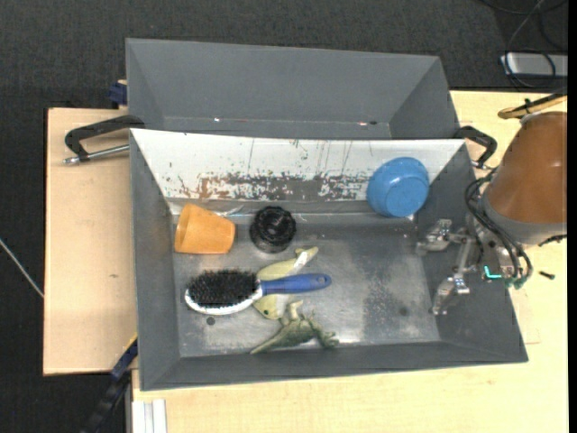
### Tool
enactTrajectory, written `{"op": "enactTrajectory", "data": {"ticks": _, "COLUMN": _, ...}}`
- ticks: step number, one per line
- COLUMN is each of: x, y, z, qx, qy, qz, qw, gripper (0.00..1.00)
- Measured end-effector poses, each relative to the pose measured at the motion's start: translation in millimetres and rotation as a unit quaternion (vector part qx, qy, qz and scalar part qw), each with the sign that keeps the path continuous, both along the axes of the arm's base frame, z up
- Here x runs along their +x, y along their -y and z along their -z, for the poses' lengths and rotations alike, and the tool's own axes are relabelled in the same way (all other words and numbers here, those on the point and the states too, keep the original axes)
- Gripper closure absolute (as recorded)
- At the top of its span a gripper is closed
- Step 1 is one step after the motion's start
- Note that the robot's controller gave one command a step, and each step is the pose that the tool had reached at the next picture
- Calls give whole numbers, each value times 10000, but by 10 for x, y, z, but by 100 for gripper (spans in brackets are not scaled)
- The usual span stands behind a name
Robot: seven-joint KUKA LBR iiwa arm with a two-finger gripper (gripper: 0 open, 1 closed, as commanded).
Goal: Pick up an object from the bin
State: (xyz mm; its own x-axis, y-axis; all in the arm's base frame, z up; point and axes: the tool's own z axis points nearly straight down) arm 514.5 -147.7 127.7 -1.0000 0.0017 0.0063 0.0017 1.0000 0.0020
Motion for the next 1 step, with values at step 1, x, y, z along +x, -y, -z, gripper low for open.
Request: {"op": "enactTrajectory", "data": {"ticks": 1, "x": 237, "y": -912, "z": 0, "qx": 14, "qy": 57, "qz": -539, "qw": 9985, "gripper": 0}}
